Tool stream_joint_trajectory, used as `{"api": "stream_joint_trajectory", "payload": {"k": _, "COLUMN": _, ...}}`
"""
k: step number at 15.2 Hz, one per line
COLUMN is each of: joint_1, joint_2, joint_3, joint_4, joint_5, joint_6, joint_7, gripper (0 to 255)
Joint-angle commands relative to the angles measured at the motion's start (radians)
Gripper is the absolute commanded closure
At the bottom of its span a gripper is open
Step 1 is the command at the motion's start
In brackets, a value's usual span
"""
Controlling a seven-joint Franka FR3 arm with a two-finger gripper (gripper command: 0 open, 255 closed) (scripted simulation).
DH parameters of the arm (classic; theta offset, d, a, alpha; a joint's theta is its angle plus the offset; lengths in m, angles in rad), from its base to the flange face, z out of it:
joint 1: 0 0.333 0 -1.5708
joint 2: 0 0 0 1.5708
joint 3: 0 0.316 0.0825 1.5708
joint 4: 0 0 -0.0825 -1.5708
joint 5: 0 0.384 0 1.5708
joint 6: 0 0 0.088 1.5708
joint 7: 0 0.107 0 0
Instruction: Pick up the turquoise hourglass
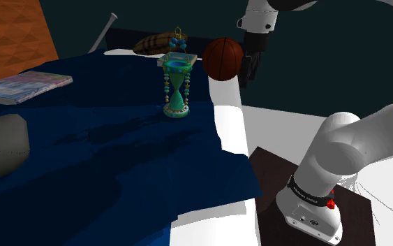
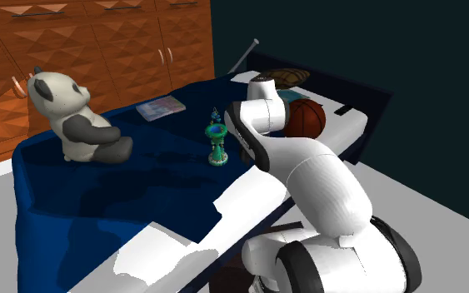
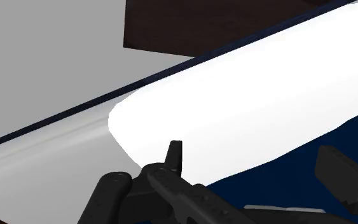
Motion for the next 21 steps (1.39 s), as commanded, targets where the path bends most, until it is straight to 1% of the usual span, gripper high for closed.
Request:
{"api": "stream_joint_trajectory", "payload": {"k": 1, "joint_1": 0.000, "joint_2": 0.000, "joint_3": 0.000, "joint_4": 0.000, "joint_5": 0.000, "joint_6": 0.000, "joint_7": 0.000, "gripper": 0}}
{"api": "stream_joint_trajectory", "payload": {"k": 6, "joint_1": -0.004, "joint_2": 0.142, "joint_3": 0.078, "joint_4": 0.180, "joint_5": 0.038, "joint_6": -0.023, "joint_7": 0.140, "gripper": 0}}
{"api": "stream_joint_trajectory", "payload": {"k": 11, "joint_1": -0.015, "joint_2": 0.296, "joint_3": 0.148, "joint_4": 0.391, "joint_5": 0.049, "joint_6": -0.064, "joint_7": 0.280, "gripper": 0}}
{"api": "stream_joint_trajectory", "payload": {"k": 17, "joint_1": -0.025, "joint_2": 0.509, "joint_3": 0.226, "joint_4": 0.697, "joint_5": 0.022, "joint_6": -0.144, "joint_7": 0.453, "gripper": 0}}
{"api": "stream_joint_trajectory", "payload": {"k": 21, "joint_1": -0.015, "joint_2": 0.680, "joint_3": 0.275, "joint_4": 0.954, "joint_5": -0.027, "joint_6": -0.230, "joint_7": 0.572, "gripper": 0}}
